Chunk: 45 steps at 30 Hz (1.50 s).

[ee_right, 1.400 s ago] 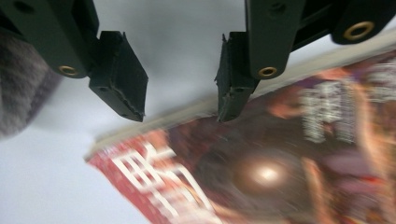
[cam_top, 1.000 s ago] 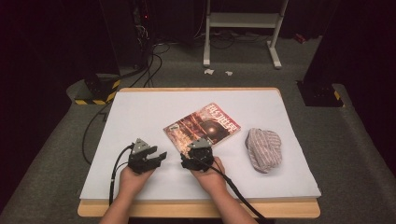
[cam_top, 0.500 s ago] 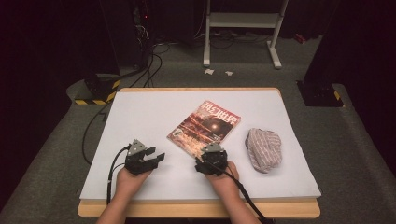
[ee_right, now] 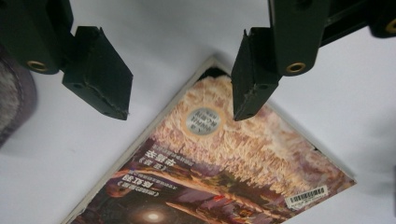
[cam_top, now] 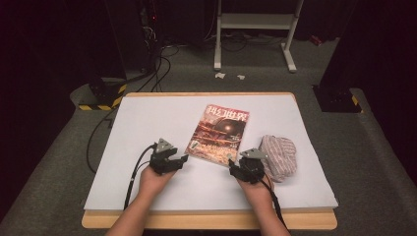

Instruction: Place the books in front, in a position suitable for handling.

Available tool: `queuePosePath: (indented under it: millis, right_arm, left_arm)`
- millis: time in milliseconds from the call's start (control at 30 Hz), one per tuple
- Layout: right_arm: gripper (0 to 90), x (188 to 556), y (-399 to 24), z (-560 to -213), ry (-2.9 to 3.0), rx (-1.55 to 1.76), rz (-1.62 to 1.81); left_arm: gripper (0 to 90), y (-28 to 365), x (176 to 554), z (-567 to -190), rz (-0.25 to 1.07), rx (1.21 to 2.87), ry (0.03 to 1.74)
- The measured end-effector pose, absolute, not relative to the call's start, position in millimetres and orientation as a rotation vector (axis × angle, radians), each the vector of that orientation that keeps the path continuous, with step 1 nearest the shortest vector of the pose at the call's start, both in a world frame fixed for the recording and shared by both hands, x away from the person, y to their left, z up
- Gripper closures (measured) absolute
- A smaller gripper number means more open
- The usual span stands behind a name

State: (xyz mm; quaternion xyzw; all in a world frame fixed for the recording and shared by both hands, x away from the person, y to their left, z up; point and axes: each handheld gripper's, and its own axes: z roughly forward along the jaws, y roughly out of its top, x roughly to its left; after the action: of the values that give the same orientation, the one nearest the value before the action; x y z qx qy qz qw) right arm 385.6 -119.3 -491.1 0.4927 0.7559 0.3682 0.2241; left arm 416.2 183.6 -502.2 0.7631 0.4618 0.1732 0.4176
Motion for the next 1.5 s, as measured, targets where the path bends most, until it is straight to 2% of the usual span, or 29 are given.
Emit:
queuePosePath:
  millis: [200,433,800,933,1033,1200,1233,1333,1500]
  right_arm:
    - [37.6,416.2,-111.7,-501.5,2.133,1.434,1.000]
    - [39.3,420.9,-106.4,-501.8,2.165,1.460,0.998]
    - [44.9,408.8,-104.0,-500.8,2.180,1.420,0.984]
    - [47.9,398.2,-105.2,-501.1,2.191,1.406,0.997]
    - [49.4,385.3,-106.4,-502.5,2.200,1.383,1.021]
    - [47.8,379.8,-107.3,-502.1,2.225,1.359,1.030]
    - [43.6,383.2,-106.6,-501.4,2.221,1.340,1.018]
    - [40.9,392.5,-104.2,-500.0,2.195,1.356,1.022]
    - [37.7,415.1,-99.8,-502.6,2.210,1.412,1.018]
  left_arm:
    - [43.4,161.9,444.5,-506.3,0.373,1.957,1.201]
    - [47.3,155.9,441.3,-505.6,0.395,1.966,1.207]
    - [50.3,162.1,412.9,-503.7,0.395,2.008,1.162]
    - [50.7,165.6,389.9,-503.0,0.382,2.036,1.135]
    - [51.6,164.5,369.8,-502.5,0.426,2.085,1.095]
    - [53.2,174.2,361.6,-501.4,0.379,2.038,1.117]
    - [52.8,176.0,364.1,-500.2,0.411,2.014,1.129]
    - [50.3,176.9,380.1,-494.6,0.432,1.954,1.160]
    - [47.3,169.6,401.9,-504.0,0.391,1.987,1.201]
